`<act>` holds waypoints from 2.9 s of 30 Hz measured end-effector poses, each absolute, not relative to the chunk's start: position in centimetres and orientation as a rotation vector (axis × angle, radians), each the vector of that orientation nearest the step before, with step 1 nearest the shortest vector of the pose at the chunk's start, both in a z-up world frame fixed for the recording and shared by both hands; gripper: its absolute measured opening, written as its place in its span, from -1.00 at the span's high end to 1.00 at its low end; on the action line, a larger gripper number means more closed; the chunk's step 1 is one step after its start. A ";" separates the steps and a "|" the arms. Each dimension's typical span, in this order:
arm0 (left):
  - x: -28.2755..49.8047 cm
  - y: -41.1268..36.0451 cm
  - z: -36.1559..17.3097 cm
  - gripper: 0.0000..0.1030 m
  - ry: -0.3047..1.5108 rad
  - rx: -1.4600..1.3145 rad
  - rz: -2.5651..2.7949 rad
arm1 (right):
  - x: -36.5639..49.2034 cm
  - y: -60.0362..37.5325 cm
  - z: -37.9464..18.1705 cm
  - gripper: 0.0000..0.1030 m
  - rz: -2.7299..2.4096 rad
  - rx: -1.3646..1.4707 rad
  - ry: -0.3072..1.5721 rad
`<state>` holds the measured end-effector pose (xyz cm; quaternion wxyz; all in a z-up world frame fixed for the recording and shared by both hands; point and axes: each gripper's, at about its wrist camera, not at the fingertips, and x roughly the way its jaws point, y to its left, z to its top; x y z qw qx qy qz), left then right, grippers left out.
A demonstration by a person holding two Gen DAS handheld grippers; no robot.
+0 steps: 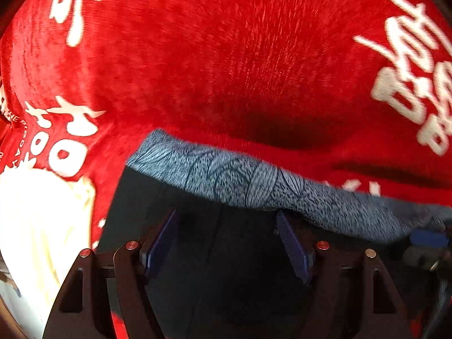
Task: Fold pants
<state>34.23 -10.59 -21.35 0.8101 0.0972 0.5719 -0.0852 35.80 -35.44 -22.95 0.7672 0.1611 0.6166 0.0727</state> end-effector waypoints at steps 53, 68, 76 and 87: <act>5.9 -31.0 -20.2 -0.62 1.228 0.617 -0.569 | -11.0 -47.1 -20.3 -0.22 -0.578 0.979 1.187; 4.9 -28.8 -20.7 -0.63 1.215 0.625 -0.563 | -13.7 -48.5 -22.5 -0.11 -0.409 1.124 1.062; 2.4 -29.6 -18.4 -0.63 1.450 0.384 -0.779 | -12.9 -50.4 -23.5 0.94 -0.241 1.291 1.044; -0.4 -33.6 -20.2 -0.63 1.790 0.113 -0.941 | -11.8 -53.1 -16.7 0.94 0.018 1.363 0.865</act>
